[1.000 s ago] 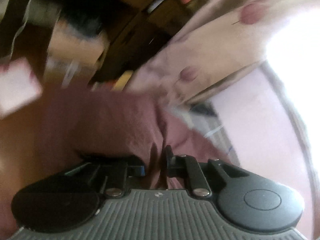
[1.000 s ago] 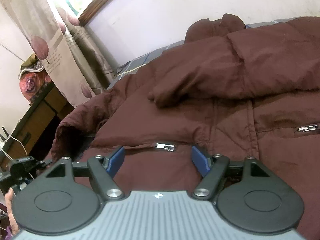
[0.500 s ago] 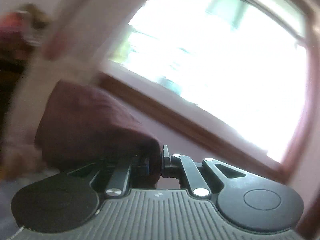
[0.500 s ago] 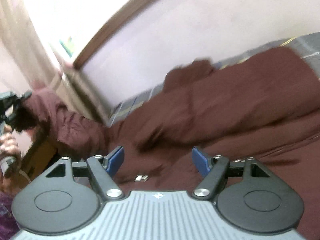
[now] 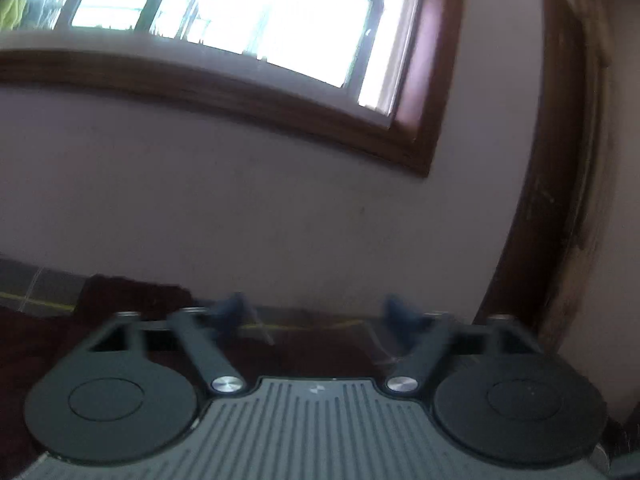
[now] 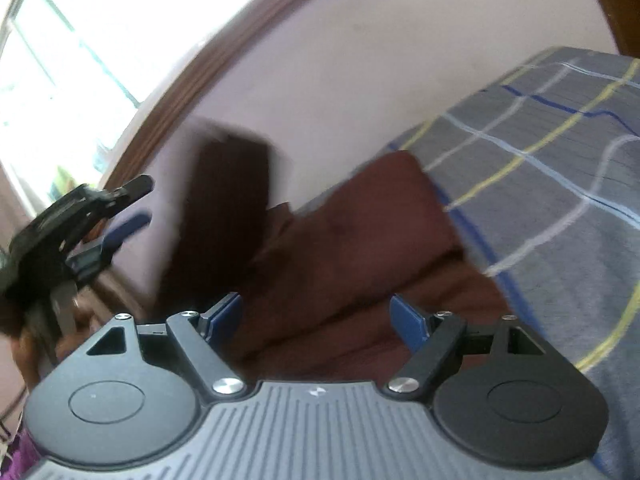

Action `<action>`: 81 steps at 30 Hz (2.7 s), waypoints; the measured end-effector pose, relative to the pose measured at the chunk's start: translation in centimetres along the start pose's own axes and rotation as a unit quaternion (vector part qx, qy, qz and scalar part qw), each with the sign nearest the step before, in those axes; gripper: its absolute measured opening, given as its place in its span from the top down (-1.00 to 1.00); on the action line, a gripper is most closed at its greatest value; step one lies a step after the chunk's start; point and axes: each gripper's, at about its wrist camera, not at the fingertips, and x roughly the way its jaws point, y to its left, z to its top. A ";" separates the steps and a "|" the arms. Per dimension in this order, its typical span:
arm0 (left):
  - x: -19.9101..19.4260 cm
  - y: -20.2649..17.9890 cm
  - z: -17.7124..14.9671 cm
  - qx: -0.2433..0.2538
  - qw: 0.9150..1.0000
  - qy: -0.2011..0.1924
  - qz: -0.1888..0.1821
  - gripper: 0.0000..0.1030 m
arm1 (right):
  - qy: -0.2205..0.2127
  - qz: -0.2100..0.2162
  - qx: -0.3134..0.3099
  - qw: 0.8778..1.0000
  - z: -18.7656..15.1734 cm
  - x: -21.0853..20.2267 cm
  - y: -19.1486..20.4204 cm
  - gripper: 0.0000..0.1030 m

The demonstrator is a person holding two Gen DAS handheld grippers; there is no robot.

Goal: Fold large clothes

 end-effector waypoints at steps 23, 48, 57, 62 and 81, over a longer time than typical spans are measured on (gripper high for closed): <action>-4.5 18.6 -3.4 -0.040 0.960 0.043 0.274 -0.85 | 0.101 -0.066 -0.173 0.977 5.5 19.5 5.5 0.55; 3.6 19.3 -2.4 -0.044 0.968 0.065 0.237 -0.51 | 0.054 -0.057 -0.323 0.943 4.4 23.6 14.3 0.64; 6.0 22.1 -5.4 -0.043 0.961 0.108 0.250 -0.53 | 0.098 -0.136 -0.359 0.918 1.6 29.0 10.5 0.78; 6.6 23.3 -6.8 -0.057 0.960 0.125 0.243 -0.57 | 0.085 -0.130 -0.342 0.927 1.2 29.1 8.9 0.79; 7.5 24.5 -7.3 -0.076 0.958 0.153 0.231 -0.64 | 0.074 -0.146 -0.380 0.911 0.7 29.8 9.5 0.78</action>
